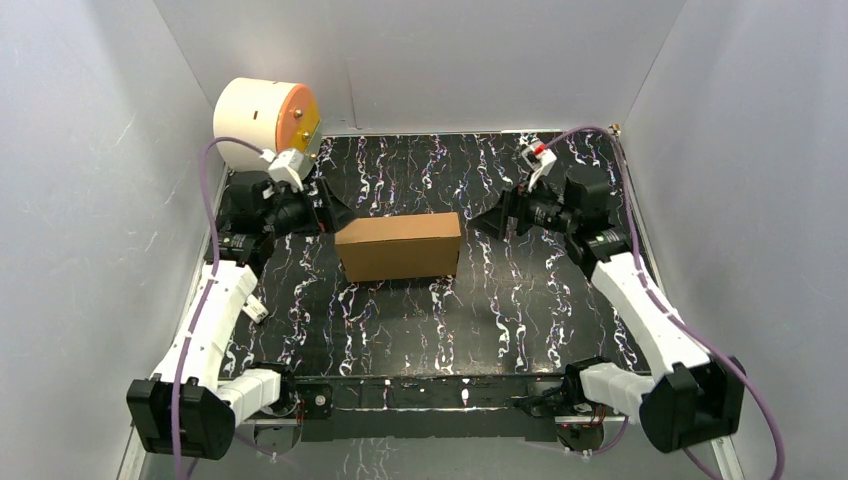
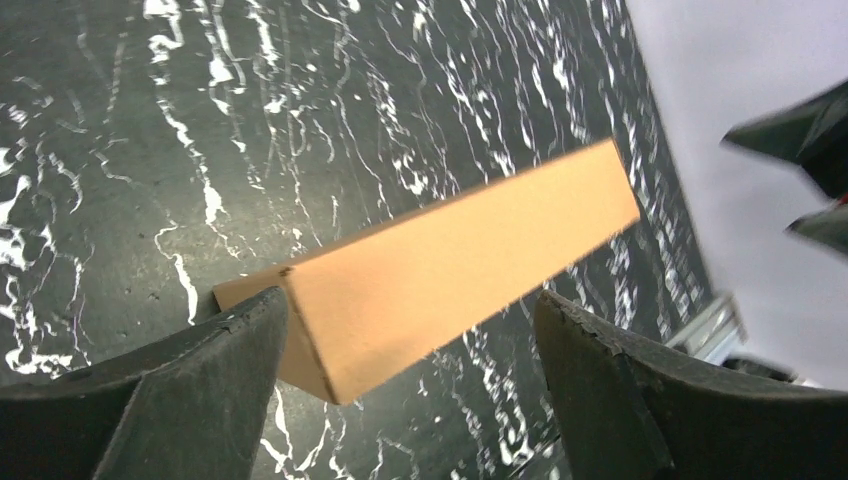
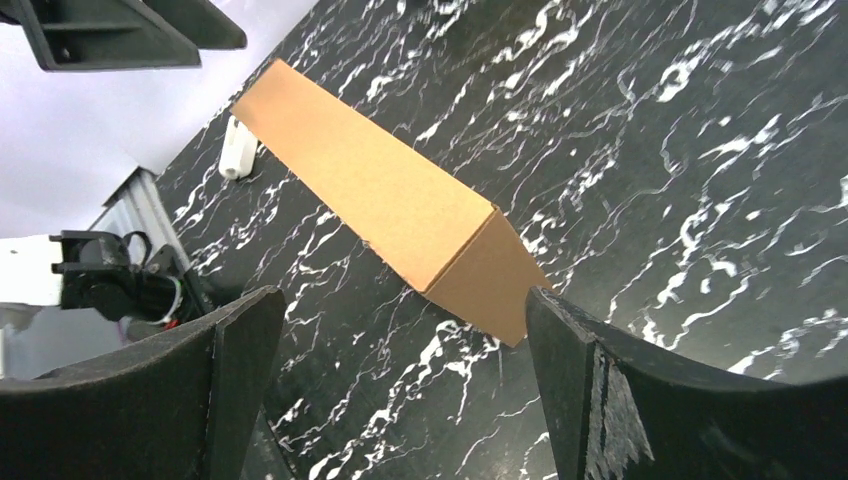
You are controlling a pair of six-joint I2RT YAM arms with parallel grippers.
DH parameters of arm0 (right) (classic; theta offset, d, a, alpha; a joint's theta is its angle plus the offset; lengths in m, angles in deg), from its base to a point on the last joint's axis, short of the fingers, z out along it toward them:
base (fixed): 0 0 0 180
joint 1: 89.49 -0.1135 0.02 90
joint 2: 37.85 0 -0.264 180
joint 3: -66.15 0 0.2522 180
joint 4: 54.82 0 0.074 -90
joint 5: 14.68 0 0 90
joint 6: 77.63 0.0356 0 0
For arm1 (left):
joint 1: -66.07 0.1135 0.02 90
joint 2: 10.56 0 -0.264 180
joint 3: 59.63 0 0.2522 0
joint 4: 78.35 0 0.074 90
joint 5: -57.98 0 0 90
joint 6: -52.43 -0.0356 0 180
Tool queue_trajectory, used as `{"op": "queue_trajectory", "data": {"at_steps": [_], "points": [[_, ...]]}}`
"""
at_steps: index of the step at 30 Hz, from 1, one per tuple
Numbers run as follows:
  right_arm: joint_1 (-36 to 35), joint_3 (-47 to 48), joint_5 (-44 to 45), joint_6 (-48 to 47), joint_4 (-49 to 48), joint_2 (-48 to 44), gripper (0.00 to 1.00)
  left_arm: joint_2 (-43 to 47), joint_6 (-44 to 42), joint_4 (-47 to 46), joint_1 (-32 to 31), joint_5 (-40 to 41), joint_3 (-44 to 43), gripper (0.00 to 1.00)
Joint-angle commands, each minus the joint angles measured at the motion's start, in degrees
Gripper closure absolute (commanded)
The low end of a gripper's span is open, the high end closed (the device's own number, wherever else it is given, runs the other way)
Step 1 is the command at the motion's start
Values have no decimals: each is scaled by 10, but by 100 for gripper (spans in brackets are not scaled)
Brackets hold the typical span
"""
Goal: Fold the paper box
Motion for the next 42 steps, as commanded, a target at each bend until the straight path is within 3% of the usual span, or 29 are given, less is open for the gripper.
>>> {"op": "queue_trajectory", "data": {"at_steps": [1, 5, 16, 25, 33, 42], "points": [[3, -28, 37, -39, 8, -81, 1, -7, -126, 24, -57, 30, -48, 8], [3, -67, 60, -68, 6, -151, 1, -37, -212, 32, -134, 51, -83, 8], [3, -104, 124, -144, 62, -288, 1, -178, -414, 150, -233, 77, -221, 7], [3, -116, 118, -167, 57, -298, 1, -236, -458, 203, -269, 29, -268, 7], [3, -123, 117, -173, 52, -311, 1, -286, -474, 213, -273, 91, -285, 7], [2, -129, 119, -176, 49, -321, 1, -299, -488, 239, -311, 108, -294, 19]]}}
